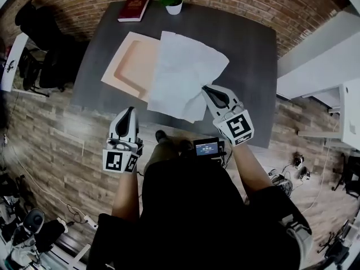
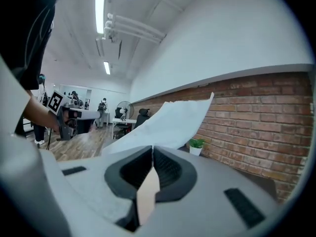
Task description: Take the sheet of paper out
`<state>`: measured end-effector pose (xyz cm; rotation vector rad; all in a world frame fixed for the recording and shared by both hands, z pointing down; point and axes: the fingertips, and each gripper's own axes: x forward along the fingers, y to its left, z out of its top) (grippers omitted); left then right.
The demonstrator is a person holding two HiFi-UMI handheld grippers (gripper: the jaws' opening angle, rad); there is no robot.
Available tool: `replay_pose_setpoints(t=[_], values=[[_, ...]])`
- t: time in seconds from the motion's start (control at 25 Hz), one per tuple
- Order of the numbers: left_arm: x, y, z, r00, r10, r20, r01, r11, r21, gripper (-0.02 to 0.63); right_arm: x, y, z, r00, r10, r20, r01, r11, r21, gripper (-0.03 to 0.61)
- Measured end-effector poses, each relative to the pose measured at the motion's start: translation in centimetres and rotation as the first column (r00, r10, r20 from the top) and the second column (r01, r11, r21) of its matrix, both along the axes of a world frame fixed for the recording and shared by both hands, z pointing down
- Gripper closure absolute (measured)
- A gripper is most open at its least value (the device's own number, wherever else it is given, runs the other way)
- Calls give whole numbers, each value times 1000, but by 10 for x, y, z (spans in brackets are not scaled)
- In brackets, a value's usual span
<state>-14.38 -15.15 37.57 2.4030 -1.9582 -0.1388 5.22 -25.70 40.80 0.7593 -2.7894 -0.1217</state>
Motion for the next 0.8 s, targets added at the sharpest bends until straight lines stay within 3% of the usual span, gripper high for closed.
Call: replay_pose_setpoints(t=[0.32,0.8], values=[[-16,50,-16,999,-54,-3,54,998,8,618,2,44,-31,992,-3,128,1,1000,18,563],[-45,151,-21,997,-65,-45,66,997,33,618,-8,137,-28,989,38,140,-37,999,-10,563]])
